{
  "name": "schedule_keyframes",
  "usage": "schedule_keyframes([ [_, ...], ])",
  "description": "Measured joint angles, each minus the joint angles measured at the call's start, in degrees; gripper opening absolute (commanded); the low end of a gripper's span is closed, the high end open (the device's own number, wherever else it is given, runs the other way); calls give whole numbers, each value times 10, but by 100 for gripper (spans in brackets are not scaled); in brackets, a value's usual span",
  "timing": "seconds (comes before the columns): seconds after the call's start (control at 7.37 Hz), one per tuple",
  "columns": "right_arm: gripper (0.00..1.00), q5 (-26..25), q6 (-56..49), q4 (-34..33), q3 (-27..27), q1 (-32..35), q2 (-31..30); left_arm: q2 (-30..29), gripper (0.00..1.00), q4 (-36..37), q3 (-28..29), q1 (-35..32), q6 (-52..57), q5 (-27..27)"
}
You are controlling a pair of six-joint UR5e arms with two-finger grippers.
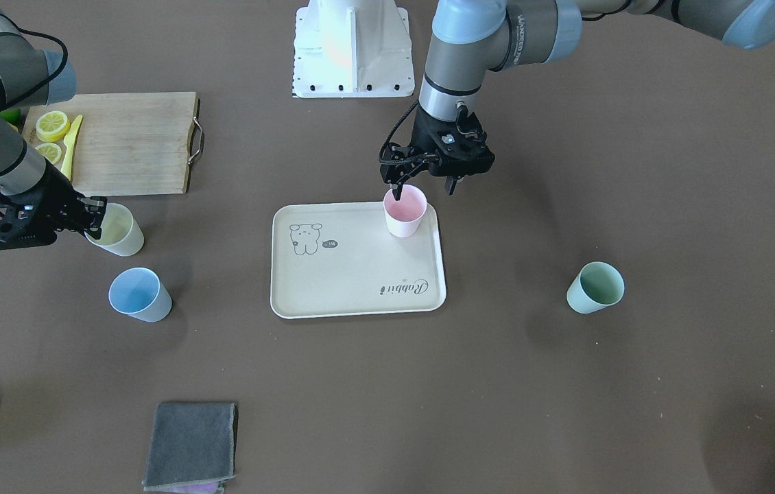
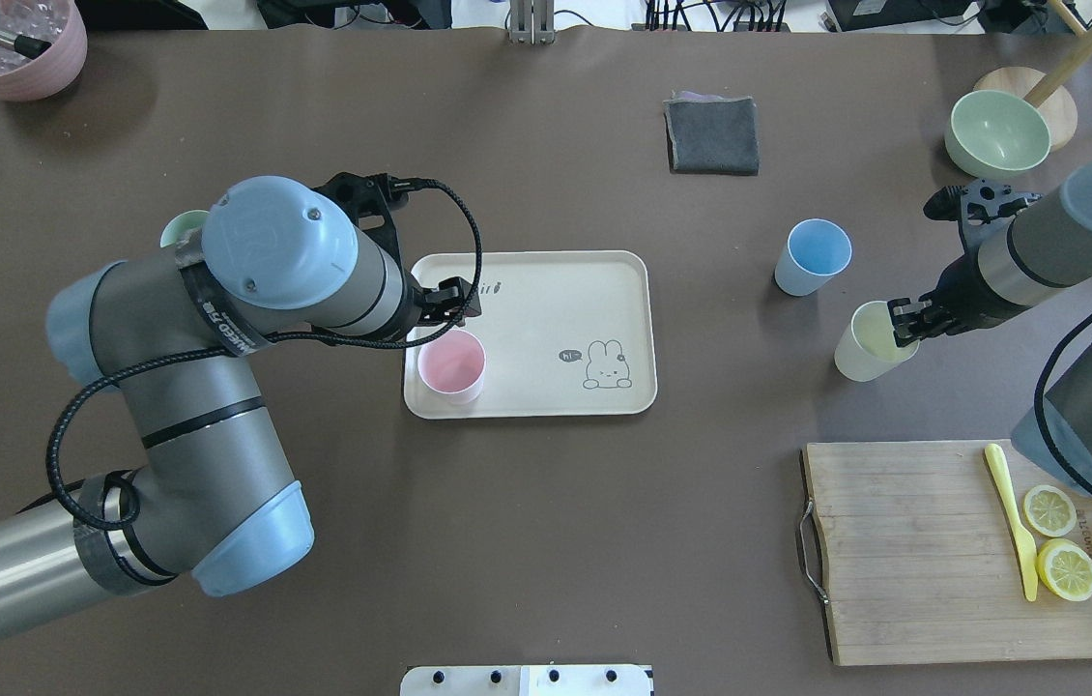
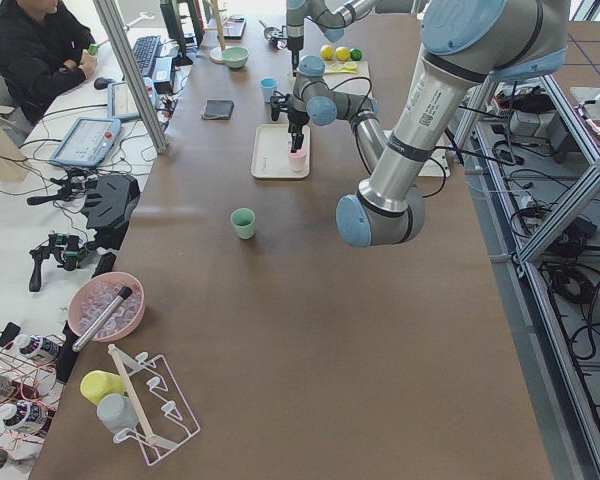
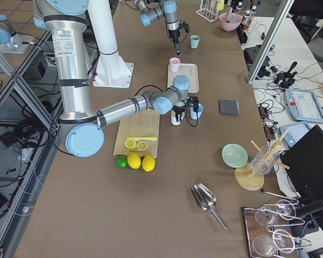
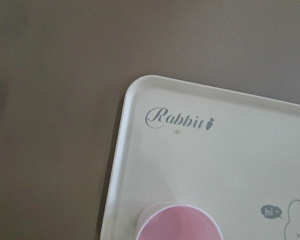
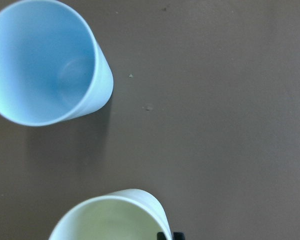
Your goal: Place all cups on tray
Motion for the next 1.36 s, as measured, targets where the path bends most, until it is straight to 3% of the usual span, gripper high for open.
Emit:
schedule_keyframes([
  [0.41,0,39,6,-11,36,28,4,7,98,24,-16,-71,65,-59],
  [0.81,0,64,24,-124,90,45,77,53,98,42,-14,-169,236,-117],
  [1.09,0,22,90,-163,91,-10,146,83,98,42,-10,-209,320,-129],
  [1.36,0,-32,145,-168,56,-73,209,92,98,39,1,-232,348,-143],
])
